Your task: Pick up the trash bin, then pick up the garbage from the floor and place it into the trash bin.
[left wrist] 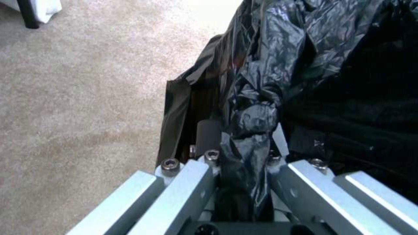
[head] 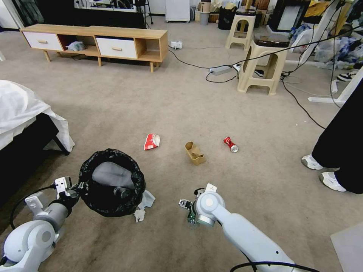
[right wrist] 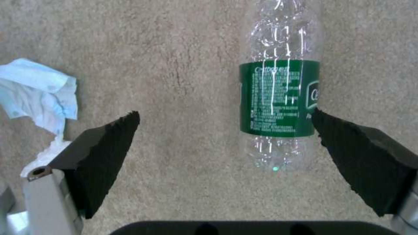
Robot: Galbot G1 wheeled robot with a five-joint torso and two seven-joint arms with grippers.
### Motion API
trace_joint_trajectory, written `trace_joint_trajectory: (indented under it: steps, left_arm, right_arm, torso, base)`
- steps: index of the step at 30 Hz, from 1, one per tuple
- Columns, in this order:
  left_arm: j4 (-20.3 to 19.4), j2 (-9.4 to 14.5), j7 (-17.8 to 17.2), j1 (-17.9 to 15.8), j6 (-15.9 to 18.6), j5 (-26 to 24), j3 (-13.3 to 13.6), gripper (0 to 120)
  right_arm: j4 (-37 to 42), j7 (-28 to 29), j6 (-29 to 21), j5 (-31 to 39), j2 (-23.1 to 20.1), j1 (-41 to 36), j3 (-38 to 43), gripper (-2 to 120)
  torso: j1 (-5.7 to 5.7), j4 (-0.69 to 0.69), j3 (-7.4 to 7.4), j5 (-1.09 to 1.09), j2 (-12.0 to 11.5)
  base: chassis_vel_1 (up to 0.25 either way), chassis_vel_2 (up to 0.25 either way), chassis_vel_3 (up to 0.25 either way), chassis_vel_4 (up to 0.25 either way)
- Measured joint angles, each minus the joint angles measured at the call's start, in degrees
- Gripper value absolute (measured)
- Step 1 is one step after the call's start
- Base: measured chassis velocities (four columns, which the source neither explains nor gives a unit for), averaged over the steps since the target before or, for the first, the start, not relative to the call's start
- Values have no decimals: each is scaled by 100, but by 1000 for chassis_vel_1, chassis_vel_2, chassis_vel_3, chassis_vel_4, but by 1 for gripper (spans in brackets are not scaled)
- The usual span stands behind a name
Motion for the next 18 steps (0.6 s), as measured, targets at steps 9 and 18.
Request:
trace_joint_trajectory:
  steps: [9,18]
  left_arm:
    - [76,1,3,-38,0,23,85,1]
    - [115,-7,-3,-59,-6,70,154,1]
  right_arm:
    - [-334,-65,-136,19,-42,56,206,100]
    - [-376,-169,-171,-10,-159,75,297,100]
  torso:
    - [0,-1,0,0,0]
    - [0,-1,0,0,0]
  base:
    - [0,0,0,0]
    - [0,0,0,0]
